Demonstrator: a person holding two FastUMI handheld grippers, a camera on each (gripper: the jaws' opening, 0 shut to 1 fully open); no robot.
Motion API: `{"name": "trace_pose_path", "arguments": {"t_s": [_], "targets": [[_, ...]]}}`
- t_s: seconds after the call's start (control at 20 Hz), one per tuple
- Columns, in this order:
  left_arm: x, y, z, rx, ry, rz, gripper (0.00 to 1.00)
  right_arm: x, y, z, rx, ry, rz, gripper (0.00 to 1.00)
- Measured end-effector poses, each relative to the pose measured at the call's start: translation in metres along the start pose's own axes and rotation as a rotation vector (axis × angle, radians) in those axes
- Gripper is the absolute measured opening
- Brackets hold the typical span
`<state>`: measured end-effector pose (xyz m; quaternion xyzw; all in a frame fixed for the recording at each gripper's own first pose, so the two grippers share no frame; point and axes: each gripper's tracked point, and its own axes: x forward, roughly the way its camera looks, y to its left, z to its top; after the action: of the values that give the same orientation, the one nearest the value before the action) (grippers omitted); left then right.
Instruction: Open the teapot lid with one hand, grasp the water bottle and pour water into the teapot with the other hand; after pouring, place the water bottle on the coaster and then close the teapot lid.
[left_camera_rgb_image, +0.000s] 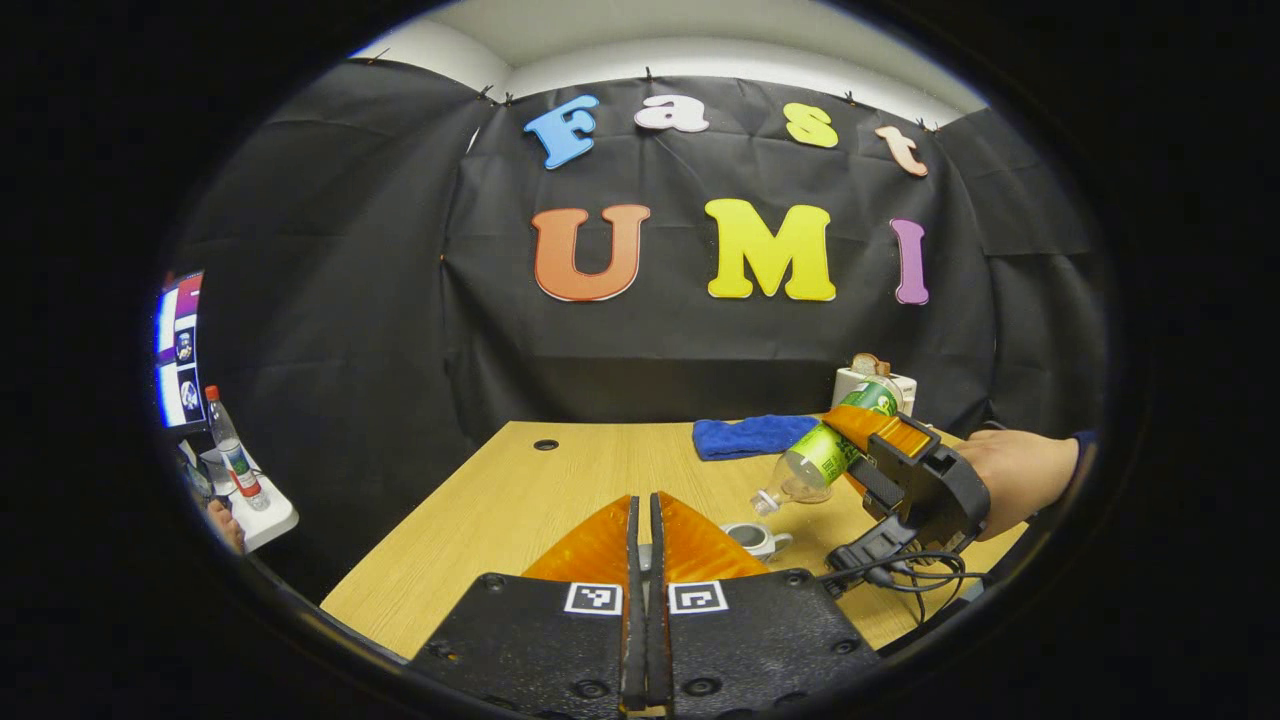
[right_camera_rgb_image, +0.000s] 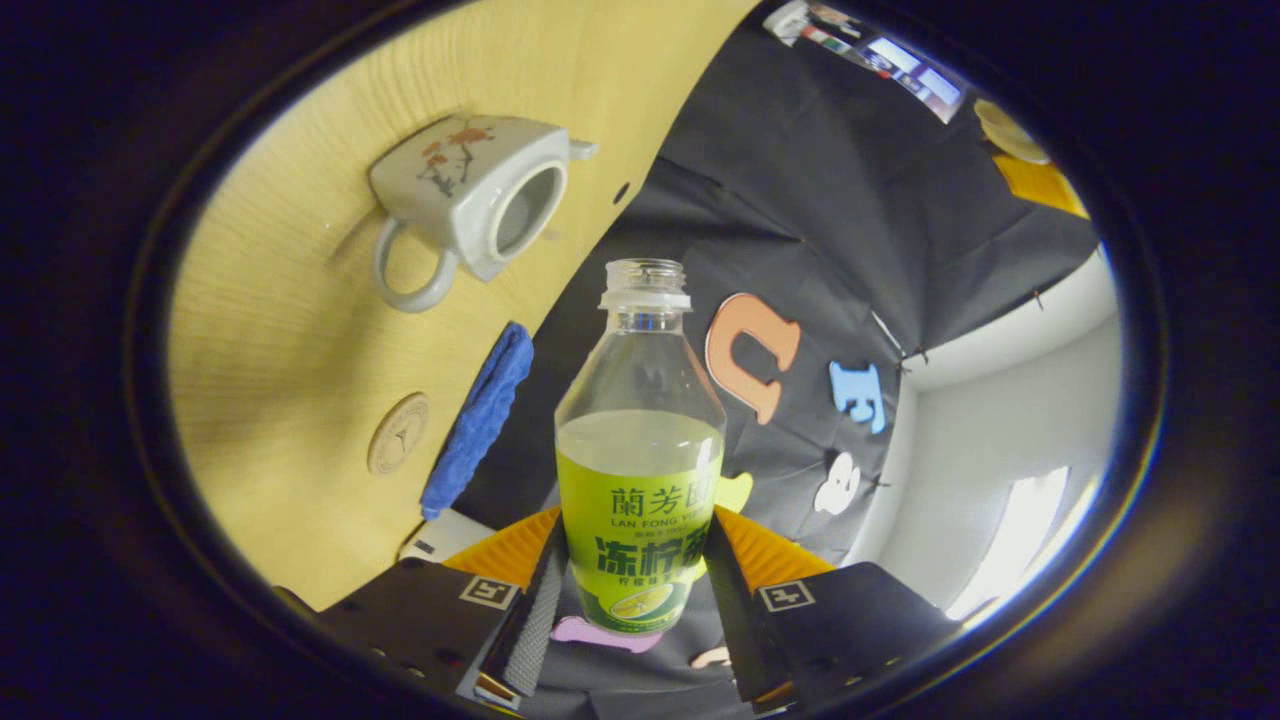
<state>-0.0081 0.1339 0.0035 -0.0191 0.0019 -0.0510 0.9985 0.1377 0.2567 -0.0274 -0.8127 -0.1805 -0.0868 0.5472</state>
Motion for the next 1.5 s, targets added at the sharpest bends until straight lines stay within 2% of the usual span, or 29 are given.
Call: {"name": "trace_pose_path", "arguments": {"t_s": [0.1,0.35,0.45,0.55,0.7,0.85,0.95,1.05,1.15,1.25,1.5], "targets": [[0.001,0.001,-0.002,-0.002,0.004,0.001,0.03,0.002,0.008,-0.008,0.115,0.021,0.029,0.74],[0.003,0.003,-0.004,-0.010,0.016,0.004,0.03,0.014,0.032,-0.029,0.511,0.104,0.148,0.71],[0.003,0.002,-0.005,-0.012,0.017,0.005,0.03,0.016,0.040,-0.034,0.649,0.120,0.179,0.72],[0.004,0.001,-0.006,-0.009,0.020,0.005,0.03,0.019,0.054,-0.035,0.788,0.149,0.245,0.75],[0.005,-0.004,-0.007,0.000,0.023,-0.001,0.03,0.027,0.065,-0.041,1.045,0.204,0.312,0.74],[0.006,-0.010,-0.005,0.022,0.016,-0.012,0.03,0.034,0.075,-0.036,1.357,0.247,0.401,0.72],[0.005,-0.011,-0.005,0.016,0.013,-0.020,0.03,0.040,0.070,-0.035,1.553,0.261,0.407,0.74],[0.007,-0.010,-0.005,0.003,0.013,-0.016,0.03,0.050,0.063,-0.035,1.711,0.263,0.408,0.72],[0.009,-0.007,-0.004,-0.011,0.007,-0.002,0.03,0.063,0.063,-0.039,1.812,0.275,0.389,0.73],[0.011,-0.006,-0.003,-0.033,0.002,0.002,0.03,0.073,0.076,-0.038,1.871,0.306,0.404,0.72],[0.014,-0.010,-0.009,-0.021,0.018,-0.005,0.03,0.094,0.104,-0.026,1.926,0.335,0.442,0.72]]}}
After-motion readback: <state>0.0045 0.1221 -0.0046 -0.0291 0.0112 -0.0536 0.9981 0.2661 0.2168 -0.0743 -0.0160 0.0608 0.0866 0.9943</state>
